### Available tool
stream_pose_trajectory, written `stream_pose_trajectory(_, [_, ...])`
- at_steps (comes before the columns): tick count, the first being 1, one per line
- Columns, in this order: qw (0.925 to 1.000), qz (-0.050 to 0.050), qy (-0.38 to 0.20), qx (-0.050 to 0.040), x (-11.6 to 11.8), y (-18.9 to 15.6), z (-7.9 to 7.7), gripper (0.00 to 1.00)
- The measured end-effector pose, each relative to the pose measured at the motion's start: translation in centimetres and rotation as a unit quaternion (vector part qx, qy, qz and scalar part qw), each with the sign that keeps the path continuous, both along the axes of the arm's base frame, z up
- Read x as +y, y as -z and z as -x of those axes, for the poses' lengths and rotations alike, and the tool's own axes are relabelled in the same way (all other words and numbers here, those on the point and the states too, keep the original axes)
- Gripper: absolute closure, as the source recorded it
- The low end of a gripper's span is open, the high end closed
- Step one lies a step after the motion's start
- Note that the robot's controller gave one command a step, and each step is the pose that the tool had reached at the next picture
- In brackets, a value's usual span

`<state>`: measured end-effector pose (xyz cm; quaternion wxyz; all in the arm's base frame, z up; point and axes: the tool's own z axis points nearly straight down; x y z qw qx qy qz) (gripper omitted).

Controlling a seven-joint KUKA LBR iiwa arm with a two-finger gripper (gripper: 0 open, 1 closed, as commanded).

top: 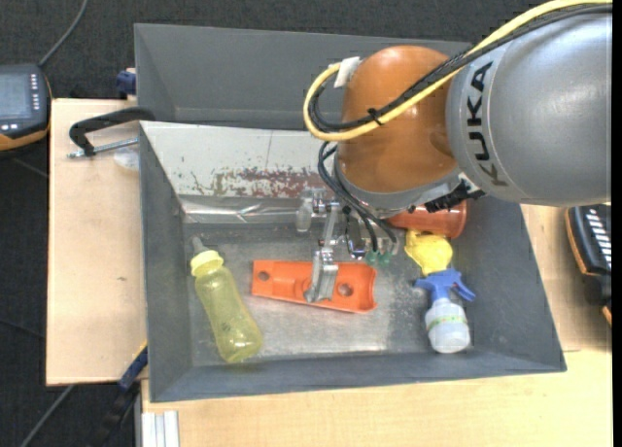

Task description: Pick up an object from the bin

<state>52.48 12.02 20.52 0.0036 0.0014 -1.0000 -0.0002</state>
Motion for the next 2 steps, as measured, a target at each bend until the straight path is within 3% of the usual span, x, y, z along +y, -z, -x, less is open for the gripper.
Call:
stream_pose_trajectory(1, [1.0000,-0.001,0.001,-0.0045,-0.1,-0.5,-0.2,0.00])
stream_pose_trajectory(2, [0.9995,-0.001,-0.030,-0.0059,-2.2,4.6,0.2,0.00])
